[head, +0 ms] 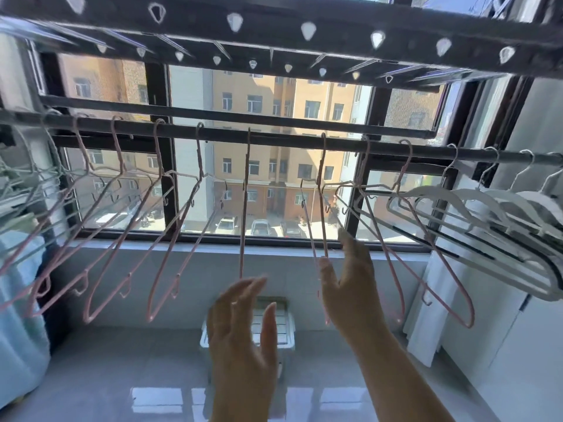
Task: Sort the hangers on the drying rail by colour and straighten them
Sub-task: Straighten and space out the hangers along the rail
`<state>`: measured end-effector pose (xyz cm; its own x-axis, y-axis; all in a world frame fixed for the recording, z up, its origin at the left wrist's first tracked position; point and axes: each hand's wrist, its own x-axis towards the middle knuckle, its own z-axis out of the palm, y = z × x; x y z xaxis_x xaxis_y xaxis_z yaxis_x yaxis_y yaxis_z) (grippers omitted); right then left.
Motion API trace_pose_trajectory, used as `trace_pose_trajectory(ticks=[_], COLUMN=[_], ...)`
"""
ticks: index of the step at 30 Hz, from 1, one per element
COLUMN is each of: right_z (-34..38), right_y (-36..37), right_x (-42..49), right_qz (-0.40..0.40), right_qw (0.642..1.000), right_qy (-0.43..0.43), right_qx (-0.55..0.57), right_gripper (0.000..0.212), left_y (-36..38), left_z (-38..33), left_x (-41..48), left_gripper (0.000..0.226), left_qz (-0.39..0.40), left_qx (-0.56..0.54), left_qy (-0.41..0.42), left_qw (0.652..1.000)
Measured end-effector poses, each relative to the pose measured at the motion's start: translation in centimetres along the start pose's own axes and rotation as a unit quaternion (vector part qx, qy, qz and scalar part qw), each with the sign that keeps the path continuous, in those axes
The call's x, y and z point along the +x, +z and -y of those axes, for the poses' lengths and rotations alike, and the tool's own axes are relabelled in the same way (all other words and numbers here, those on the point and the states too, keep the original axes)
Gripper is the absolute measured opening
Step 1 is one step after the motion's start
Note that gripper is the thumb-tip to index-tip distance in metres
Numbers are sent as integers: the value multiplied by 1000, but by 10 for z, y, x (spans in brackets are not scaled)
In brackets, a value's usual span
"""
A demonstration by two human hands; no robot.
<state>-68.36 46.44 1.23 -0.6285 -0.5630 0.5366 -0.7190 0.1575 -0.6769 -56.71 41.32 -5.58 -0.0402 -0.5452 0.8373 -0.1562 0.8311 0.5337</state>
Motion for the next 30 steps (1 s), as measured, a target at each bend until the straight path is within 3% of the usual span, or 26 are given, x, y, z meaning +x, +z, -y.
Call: trace_pose_trajectory(ticks=[4, 7, 12, 20, 30], right_z=[29, 43, 50, 51, 38], right_y=[19, 37, 53, 63, 63], right_x=[-7, -7, -7, -5, -2], right_qz=[97, 197, 247, 242, 211], right_qw=[992, 972, 940, 884, 867], right_qy=[-40, -3, 78, 147, 158], right_qx=[69, 131, 223, 371, 424], right_gripper=[50, 47, 41, 51, 49], left_y=[-10, -16, -24, -31, -24], left_z=[13, 22, 29, 29, 25], left_x=[7, 2, 3, 5, 6], left_gripper=[58, 49, 36, 44, 50], left_qz=[42, 70, 103, 106, 106], left_qx=[30, 16, 0, -6, 16], left_qy=[-84, -121, -132, -128, -111], left_qw=[995, 990, 986, 986, 988])
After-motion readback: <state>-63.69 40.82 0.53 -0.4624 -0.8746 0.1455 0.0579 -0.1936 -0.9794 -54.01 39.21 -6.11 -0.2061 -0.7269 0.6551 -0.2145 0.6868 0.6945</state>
